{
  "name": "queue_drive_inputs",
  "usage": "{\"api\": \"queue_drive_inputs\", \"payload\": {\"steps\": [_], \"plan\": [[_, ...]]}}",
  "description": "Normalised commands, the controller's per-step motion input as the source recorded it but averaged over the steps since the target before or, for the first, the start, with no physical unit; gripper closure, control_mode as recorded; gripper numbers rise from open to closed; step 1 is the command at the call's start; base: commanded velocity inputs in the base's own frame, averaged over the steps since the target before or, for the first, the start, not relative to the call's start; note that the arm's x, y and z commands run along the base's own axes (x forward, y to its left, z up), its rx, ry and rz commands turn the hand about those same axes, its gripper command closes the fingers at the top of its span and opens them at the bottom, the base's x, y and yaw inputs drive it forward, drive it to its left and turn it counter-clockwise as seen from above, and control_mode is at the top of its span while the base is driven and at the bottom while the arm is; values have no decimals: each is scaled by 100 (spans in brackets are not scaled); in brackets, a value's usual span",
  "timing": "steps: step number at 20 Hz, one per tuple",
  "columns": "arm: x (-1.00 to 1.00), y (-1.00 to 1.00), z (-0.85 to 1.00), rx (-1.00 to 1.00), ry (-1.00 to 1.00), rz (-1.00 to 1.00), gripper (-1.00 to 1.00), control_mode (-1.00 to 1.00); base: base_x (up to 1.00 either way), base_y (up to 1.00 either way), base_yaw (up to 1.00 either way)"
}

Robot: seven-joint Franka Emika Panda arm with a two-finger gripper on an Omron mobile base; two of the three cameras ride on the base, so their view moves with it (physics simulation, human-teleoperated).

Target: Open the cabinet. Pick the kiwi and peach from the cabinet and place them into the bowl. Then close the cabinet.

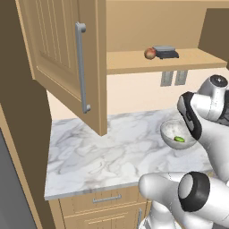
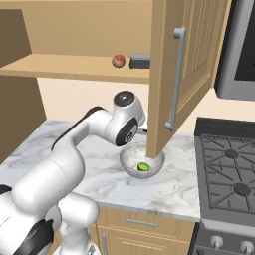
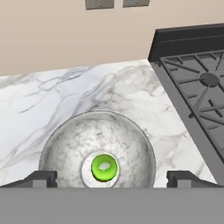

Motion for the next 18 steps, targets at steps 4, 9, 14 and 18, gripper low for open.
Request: {"api": "queue_drive_inputs", "payload": {"steps": [4,9,14,18], "plan": [[-11,11,27,0,-4,0,-100,-100,0,0,0],[-14,14,25,0,-5,0,-100,-100,0,0,0],[-10,9,31,0,-4,0,-100,-100,0,0,0],[-9,6,31,0,-3,0,-100,-100,0,0,0]]}}
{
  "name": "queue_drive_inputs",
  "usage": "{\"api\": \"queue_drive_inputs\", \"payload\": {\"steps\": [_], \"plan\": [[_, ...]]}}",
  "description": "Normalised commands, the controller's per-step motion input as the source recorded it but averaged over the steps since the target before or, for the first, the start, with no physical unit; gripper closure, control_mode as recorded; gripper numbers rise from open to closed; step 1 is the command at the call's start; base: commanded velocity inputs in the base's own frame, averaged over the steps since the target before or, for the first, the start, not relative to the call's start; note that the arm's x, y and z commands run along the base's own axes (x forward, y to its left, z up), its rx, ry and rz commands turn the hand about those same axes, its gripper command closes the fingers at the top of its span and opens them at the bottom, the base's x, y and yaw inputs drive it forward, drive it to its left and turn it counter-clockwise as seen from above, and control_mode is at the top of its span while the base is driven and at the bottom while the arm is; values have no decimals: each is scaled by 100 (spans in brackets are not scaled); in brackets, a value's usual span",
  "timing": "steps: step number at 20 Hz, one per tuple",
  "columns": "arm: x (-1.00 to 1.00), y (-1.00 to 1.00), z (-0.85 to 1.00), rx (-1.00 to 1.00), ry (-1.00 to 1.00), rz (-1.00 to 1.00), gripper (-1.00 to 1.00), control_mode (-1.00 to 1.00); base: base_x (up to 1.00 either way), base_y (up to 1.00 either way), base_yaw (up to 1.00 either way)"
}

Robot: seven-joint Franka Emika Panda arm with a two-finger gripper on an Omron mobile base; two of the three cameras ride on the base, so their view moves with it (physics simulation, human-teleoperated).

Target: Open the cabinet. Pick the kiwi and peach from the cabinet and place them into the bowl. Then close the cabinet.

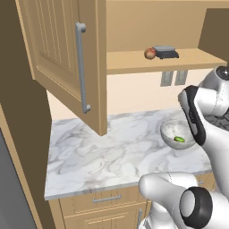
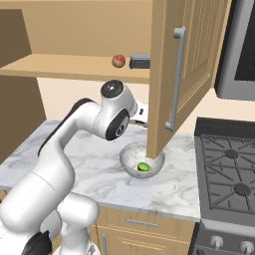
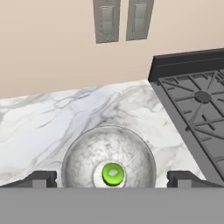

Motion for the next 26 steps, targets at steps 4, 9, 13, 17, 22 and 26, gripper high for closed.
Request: {"api": "queue_drive_inputs", "payload": {"steps": [4,9,13,17,22,26], "plan": [[-13,11,30,0,-4,0,-100,-100,0,0,0],[-19,12,31,-1,-7,0,-100,-100,0,0,0],[-17,10,30,-1,-10,0,-100,-100,0,0,0],[-12,11,28,-1,-10,0,-100,-100,0,0,0],[-5,18,29,-1,-11,0,-100,-100,0,0,0],[-1,17,33,0,-11,0,-100,-100,0,0,0]]}}
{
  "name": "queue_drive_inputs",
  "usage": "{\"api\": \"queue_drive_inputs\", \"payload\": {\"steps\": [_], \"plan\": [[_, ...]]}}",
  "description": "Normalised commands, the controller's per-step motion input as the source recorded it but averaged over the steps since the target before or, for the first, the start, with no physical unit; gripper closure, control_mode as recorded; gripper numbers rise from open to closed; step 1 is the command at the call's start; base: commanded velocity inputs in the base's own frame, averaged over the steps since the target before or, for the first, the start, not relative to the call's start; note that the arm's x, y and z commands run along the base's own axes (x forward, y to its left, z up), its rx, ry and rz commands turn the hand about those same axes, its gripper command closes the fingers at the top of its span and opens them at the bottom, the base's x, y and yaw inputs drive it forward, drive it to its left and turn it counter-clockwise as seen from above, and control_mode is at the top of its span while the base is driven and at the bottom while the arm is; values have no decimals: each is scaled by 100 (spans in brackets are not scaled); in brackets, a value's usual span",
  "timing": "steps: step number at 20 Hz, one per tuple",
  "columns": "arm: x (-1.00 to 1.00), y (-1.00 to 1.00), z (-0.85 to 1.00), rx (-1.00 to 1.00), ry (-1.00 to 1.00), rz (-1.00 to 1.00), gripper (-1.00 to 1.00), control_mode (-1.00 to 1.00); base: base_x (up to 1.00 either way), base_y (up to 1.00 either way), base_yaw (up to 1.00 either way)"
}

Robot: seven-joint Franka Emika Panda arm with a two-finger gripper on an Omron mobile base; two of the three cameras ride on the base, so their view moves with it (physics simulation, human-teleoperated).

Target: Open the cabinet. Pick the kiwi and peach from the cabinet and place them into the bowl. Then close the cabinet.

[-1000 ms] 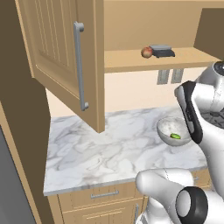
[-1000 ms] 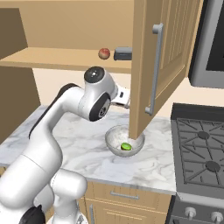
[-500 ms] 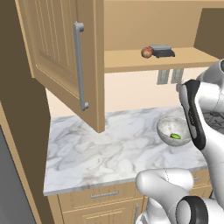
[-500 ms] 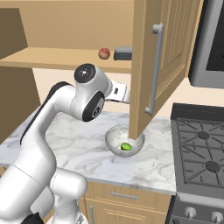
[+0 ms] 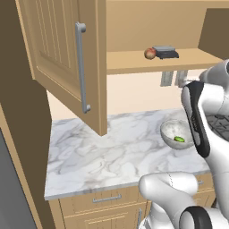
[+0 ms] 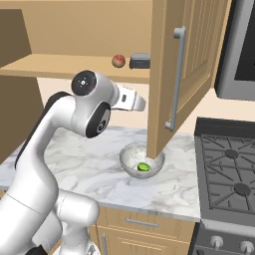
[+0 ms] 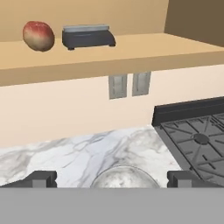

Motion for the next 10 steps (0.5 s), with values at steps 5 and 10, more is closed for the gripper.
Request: {"api": "queue_drive_inputs", "payload": {"steps": [5,10], "plan": [[-1,21,33,0,-9,0,-100,-100,0,0,0],[0,29,25,0,-5,0,-100,-100,0,0,0]]}}
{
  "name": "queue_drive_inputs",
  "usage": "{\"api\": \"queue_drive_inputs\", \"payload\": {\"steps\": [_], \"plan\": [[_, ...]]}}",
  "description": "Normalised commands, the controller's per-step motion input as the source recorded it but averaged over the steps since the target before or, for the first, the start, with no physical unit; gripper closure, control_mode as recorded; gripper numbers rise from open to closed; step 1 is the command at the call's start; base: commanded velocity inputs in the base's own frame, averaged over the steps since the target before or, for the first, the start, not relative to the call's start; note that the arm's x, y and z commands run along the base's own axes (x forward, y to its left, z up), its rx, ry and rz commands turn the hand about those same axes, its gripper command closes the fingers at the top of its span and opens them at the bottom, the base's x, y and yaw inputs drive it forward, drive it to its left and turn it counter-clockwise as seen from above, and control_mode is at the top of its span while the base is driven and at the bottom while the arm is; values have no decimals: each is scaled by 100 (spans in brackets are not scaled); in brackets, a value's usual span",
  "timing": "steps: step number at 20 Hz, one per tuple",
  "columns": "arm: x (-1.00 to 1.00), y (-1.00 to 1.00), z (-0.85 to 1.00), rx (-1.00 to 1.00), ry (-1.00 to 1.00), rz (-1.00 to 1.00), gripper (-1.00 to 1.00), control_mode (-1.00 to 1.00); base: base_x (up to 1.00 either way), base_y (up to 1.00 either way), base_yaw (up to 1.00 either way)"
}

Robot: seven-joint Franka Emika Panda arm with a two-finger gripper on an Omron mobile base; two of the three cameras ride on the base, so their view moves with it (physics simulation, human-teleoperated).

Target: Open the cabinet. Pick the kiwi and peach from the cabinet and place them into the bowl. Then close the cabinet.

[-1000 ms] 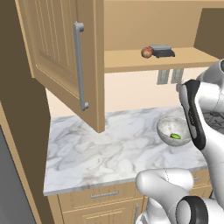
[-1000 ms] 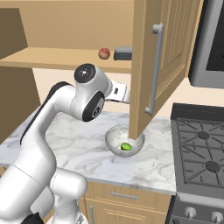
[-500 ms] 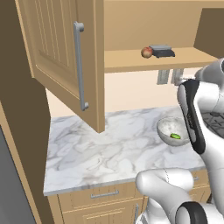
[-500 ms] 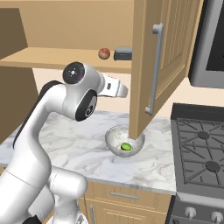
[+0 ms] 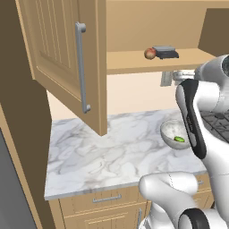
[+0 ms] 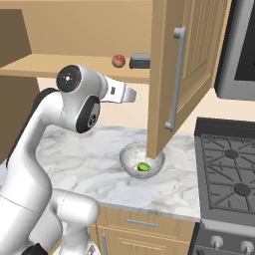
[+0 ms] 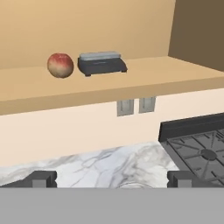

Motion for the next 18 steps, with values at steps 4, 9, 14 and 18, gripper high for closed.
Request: {"api": "queue_drive_inputs", "payload": {"steps": [4,9,14,18], "plan": [[0,33,19,0,-3,0,-100,-100,0,0,0],[0,34,19,0,0,0,-100,-100,0,0,0],[6,32,11,0,0,-1,-100,-100,0,0,0],[12,25,5,0,0,-4,-100,-100,0,0,0]]}}
